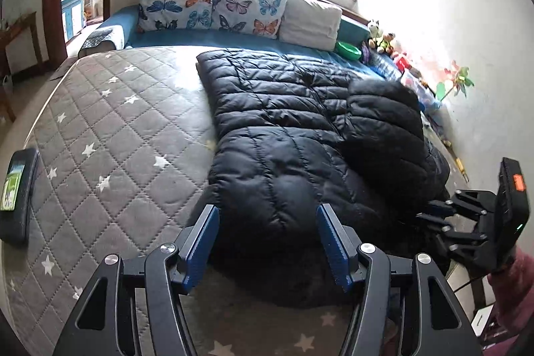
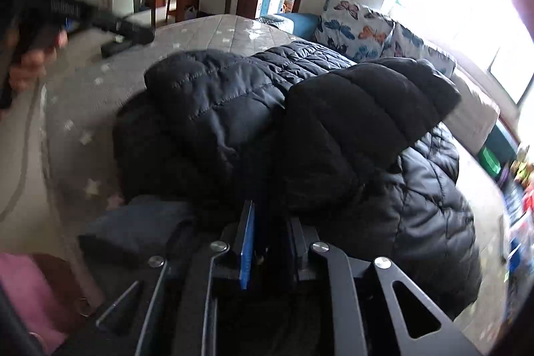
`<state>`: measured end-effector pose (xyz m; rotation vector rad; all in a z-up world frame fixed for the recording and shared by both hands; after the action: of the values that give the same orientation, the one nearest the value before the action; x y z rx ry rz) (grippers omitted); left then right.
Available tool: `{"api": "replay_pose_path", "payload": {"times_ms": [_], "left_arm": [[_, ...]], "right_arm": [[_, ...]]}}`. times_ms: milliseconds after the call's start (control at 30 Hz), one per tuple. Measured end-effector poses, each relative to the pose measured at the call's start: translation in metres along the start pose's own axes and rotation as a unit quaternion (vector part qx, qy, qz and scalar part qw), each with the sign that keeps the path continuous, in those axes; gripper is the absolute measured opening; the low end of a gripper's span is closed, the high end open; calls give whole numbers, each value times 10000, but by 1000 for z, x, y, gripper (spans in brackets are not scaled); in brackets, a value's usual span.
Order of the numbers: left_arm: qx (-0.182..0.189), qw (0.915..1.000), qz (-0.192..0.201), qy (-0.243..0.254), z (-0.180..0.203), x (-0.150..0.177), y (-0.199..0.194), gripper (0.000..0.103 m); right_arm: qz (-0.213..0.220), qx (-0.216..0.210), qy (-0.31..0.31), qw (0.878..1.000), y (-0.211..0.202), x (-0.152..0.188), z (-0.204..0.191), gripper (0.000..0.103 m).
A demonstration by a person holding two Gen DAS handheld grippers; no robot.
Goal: Fold large clothes
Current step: 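Grasp the other sleeve with the right gripper and lay it over the folded jacket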
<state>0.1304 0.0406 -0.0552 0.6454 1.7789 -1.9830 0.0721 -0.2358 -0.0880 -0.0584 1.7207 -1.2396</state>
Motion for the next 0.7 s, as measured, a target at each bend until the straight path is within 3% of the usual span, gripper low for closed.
{"api": "replay_pose_path", "payload": {"times_ms": [67,133,200,333,467,567,700], "left_arm": [[-26,9999,51,-152,-8,-1,-3,65],[-40,9996,62,-275,-16,-3,-4,65],[-52,9992,45,-406,-24,-2,-6,65],[-159,9987,48,-486,-32,0,-12,65],[-211,9978,81,-629,-41,4,-23,65],[-266,9969,167,-717,-50,5,-33,65],[-341,9956,258,-839,-61,4,-47,65]], "right_arm": [[264,-211,267,9991,-17,-9,8,21],[492,-440,595,9960,-24,-18,16,35],[680,-769,973,9899,-24,-24,28,64],[864,-1309,1919,9688,-10,-34,61,65],[748,-1244,2470,9581,8,-41,75,65],[869,-1218,2242,9630,10,-57,60,65],[973,-1612,1689,9675,9,-78,20,65]]}}
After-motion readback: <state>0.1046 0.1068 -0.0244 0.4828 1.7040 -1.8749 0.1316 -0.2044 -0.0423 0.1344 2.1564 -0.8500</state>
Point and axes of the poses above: each gripper's, at about its wrist camera, not at the fingertips, and y roughly the way its jaws point, z to its right, x to its underside, the point moved 5 cm from there along y, roughly the way its jaws point, and after that the axes turned 13 degrees about -x, right-handed, at the moved point
